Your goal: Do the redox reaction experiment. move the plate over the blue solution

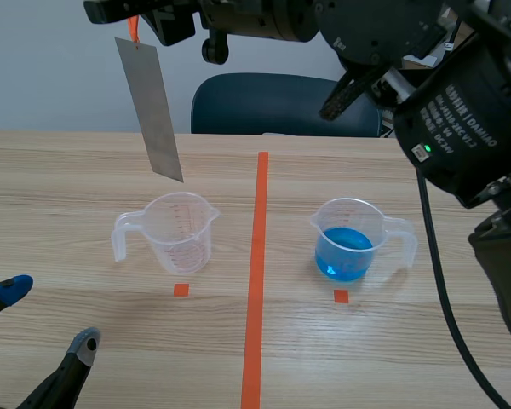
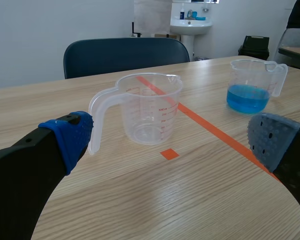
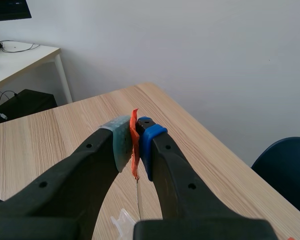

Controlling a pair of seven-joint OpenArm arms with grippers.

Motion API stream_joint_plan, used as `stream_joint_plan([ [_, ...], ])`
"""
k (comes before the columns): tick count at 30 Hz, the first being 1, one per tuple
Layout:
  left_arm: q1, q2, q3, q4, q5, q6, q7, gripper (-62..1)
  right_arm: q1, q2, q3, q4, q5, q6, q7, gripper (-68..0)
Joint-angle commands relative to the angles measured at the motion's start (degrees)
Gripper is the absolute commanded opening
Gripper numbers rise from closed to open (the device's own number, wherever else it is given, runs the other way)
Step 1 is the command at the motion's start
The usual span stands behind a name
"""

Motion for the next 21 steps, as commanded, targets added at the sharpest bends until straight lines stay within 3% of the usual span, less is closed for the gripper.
stream_joint_plan([
  [1,-0.2,0.4,-0.5,1.0,-0.2,-0.3,-0.8,1.4,1.3,0.0,0.7,0.8,0.7,0.0,0.9,-64.2],
  [21,-0.2,0.4,-0.5,1.0,-0.2,-0.3,-0.8,1.4,1.3,0.0,0.7,0.8,0.7,0.0,-0.1,-64.2],
])
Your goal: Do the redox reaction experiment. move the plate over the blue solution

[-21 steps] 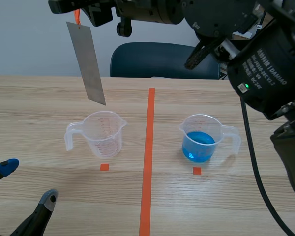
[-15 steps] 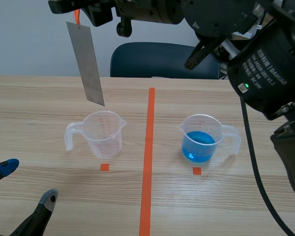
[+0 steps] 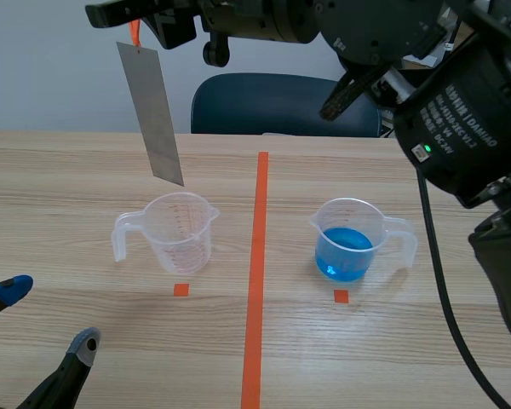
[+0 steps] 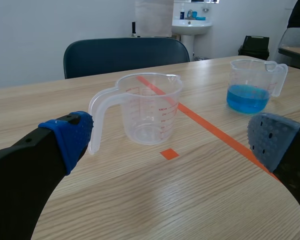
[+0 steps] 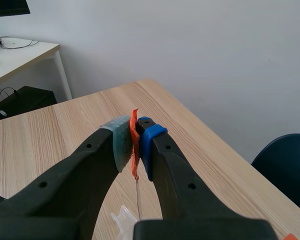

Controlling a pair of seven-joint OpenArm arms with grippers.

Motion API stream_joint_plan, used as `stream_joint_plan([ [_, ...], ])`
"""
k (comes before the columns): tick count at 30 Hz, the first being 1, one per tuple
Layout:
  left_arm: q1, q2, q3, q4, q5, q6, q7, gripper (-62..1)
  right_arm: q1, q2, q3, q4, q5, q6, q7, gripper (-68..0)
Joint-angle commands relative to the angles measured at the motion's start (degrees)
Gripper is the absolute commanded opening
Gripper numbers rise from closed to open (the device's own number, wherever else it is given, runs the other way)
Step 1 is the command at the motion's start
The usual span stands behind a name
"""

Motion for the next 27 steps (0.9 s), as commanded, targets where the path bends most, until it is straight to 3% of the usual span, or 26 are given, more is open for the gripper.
stream_joint_plan([
  [1,-0.2,0.4,-0.5,1.0,-0.2,-0.3,-0.8,1.4,1.3,0.0,0.7,0.8,0.7,0.0,0.6,-64.2],
  [13,-0.2,0.3,-0.5,1.0,-0.2,-0.3,-0.8,1.4,1.3,2.1,0.9,0.9,1.8,0.0,-0.2,-64.2],
  [24,0.0,-0.1,-0.5,1.0,-0.1,-0.6,-0.8,1.4,1.3,11.5,4.1,4.0,8.1,0.3,0.3,-64.2],
  [27,0.2,-1.1,-0.5,1.0,-0.2,-2.6,0.0,1.4,1.3,15.1,5.3,4.4,10.5,0.5,0.7,-64.2],
])
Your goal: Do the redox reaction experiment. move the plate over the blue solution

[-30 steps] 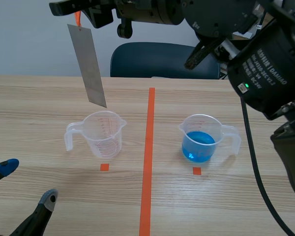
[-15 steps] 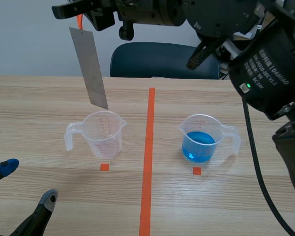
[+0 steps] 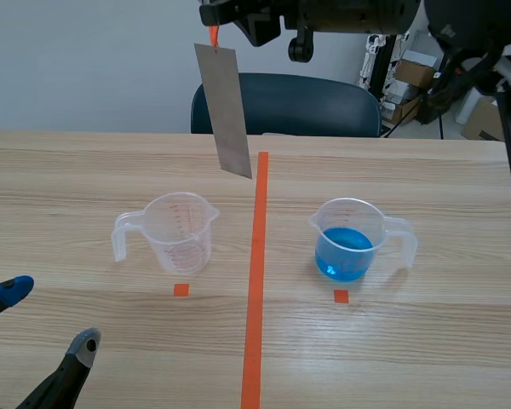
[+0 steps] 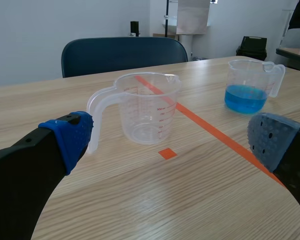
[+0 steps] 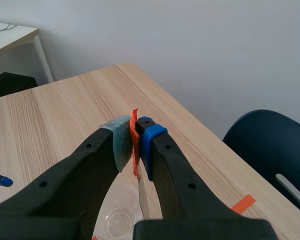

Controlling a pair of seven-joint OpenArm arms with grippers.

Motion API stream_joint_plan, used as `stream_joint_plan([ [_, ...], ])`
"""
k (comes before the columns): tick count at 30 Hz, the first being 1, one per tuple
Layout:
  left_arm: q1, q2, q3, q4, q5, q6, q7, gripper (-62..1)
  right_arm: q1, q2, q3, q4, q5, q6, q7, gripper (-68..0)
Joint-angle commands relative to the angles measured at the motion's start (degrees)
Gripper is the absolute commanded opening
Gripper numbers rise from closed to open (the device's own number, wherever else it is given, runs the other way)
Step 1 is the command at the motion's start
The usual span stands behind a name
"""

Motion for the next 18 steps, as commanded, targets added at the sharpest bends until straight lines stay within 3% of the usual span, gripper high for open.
stream_joint_plan([
  [1,0.2,-1.3,-0.5,1.1,-0.2,-2.4,0.7,1.4,1.3,2.2,1.0,0.9,1.7,0.1,1.6,-64.2],
  [9,0.6,-7.9,-0.5,7.5,-5.5,-9.5,8.3,1.4,1.3,13.7,1.6,1.0,8.3,2.1,6.9,-64.2],
  [14,2.1,-14.6,-0.5,15.3,-6.2,-9.9,13.0,1.4,1.3,21.7,1.6,1.0,13.1,4.2,11.6,-64.2],
  [18,2.1,-20.3,-0.5,20.6,-8.0,-9.9,17.2,1.4,1.4,26.2,2.0,1.0,15.8,5.3,12.5,-64.2],
])
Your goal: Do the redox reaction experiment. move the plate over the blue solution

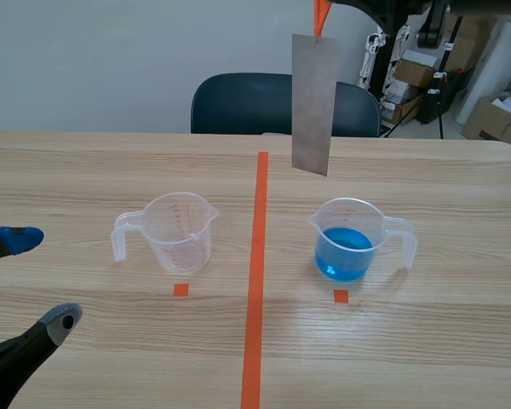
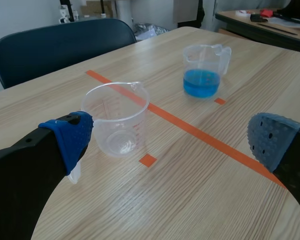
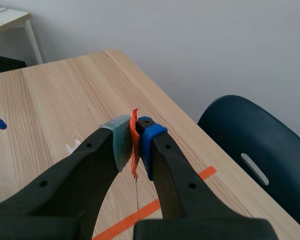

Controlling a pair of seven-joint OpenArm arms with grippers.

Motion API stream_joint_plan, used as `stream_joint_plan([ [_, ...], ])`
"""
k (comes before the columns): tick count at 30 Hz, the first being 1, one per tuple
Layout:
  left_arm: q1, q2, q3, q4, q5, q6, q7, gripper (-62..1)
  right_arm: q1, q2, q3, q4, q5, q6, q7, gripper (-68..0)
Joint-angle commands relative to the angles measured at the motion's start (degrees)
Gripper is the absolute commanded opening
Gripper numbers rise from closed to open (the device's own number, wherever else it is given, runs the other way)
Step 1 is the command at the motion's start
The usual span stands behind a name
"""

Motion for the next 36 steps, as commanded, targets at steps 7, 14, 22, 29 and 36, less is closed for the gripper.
stream_joint_plan([
  [7,-0.3,-10.4,-0.5,7.8,-3.7,-0.1,1.2,-21.4,1.3,7.8,1.2,0.8,4.4,2.2,3.2,-64.2],
  [14,-0.3,-14.9,-0.5,14.4,-3.5,-0.1,1.2,-47.7,1.3,15.3,1.2,0.8,6.2,2.4,6.9,-64.3],
  [22,-1.6,-15.2,-0.5,23.8,-3.9,-0.1,14.1,-58.8,-2.5,21.0,1.2,-0.4,6.1,2.4,14.1,-64.3],
  [29,-2.4,-14.3,-0.5,30.1,-5.9,0.0,21.0,-58.8,-5.4,21.1,1.2,-2.6,5.0,2.4,16.3,-64.3],
  [36,-9.6,-7.7,-0.1,30.4,-5.9,0.0,29.9,-58.8,-6.7,20.5,1.2,-3.3,4.6,2.4,17.2,-64.3],
])
